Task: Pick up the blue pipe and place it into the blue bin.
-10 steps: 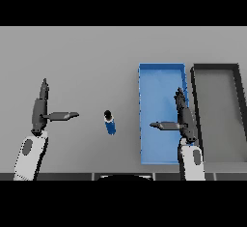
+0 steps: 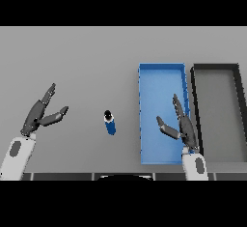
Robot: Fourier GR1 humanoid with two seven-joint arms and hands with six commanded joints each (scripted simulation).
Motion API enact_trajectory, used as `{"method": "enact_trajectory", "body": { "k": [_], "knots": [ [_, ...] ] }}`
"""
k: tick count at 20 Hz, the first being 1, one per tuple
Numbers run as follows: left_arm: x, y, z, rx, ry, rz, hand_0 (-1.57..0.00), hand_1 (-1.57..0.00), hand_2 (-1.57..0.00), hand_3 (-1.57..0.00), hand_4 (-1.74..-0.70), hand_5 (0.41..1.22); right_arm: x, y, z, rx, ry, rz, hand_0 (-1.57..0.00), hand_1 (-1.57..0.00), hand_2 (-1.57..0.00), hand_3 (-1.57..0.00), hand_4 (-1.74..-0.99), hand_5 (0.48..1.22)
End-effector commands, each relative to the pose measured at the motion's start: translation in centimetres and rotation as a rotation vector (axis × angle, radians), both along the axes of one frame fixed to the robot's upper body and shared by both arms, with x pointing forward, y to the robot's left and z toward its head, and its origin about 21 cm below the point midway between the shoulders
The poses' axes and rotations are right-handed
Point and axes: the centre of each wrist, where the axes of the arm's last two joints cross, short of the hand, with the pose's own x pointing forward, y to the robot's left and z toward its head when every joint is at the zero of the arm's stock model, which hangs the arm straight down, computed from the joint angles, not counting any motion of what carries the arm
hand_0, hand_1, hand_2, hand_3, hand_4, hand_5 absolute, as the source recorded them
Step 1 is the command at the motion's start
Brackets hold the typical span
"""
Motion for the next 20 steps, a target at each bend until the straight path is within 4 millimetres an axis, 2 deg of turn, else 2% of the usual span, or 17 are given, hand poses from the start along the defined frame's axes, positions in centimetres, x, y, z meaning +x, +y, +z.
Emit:
{"method": "enact_trajectory", "body": {
  "k": [1,6,9,11,12,15,17,20],
  "knots": [
    [-0.3,0.4,0.0,0.006,0.006,-0.025,0.0,0.0,0.0,0.0,-1.08,0.588,0.1,-0.2,0.1,-0.022,0.016,-0.006,0.0,0.0,0.0,0.0,-1.223,0.62],
    [-0.6,0.3,0.4,-0.008,0.013,-0.101,0.0,0.0,0.0,0.0,-1.09,0.605,-0.2,0.1,0.6,-0.072,0.024,-0.019,0.0,0.0,0.0,0.0,-1.185,0.597],
    [-1.7,-0.4,0.3,-0.018,0.034,-0.234,0.0,0.0,0.0,0.0,-1.1,0.567,-0.6,0.0,0.5,-0.08,0.0,0.007,0.0,0.0,0.0,0.0,-1.193,0.605],
    [-2.3,-1.9,0.1,-0.016,0.072,-0.309,0.0,0.0,0.0,0.0,-1.11,0.534,-0.2,0.6,0.3,-0.079,0.015,0.011,0.0,0.0,0.0,0.0,-1.201,0.609],
    [-2.9,-2.6,-0.3,-0.02,0.092,-0.338,0.0,0.0,0.0,0.0,-1.12,0.514,-0.1,0.2,0.6,-0.074,0.012,0.007,0.0,0.0,0.0,0.0,-1.205,0.611],
    [-3.6,-5.1,-0.8,-0.026,0.096,-0.426,0.0,0.0,0.0,0.0,-1.17,0.49,-0.6,0.3,0.3,-0.079,0.008,0.011,0.0,0.0,0.0,0.0,-1.211,0.613],
    [-3.8,-7.1,-1.2,-0.01,0.099,-0.447,0.0,0.0,0.0,0.0,-1.18,0.475,-0.7,0.3,0.3,-0.074,0.018,0.008,0.0,0.0,0.0,0.0,-1.217,0.615],
    [-3.8,-8.5,-2.2,-0.006,0.08,-0.45,0.0,0.0,0.0,0.0,-1.19,0.464,-0.7,0.6,0.5,-0.064,0.007,0.005,0.0,0.0,0.0,0.0,-1.223,0.62]
  ]
}}
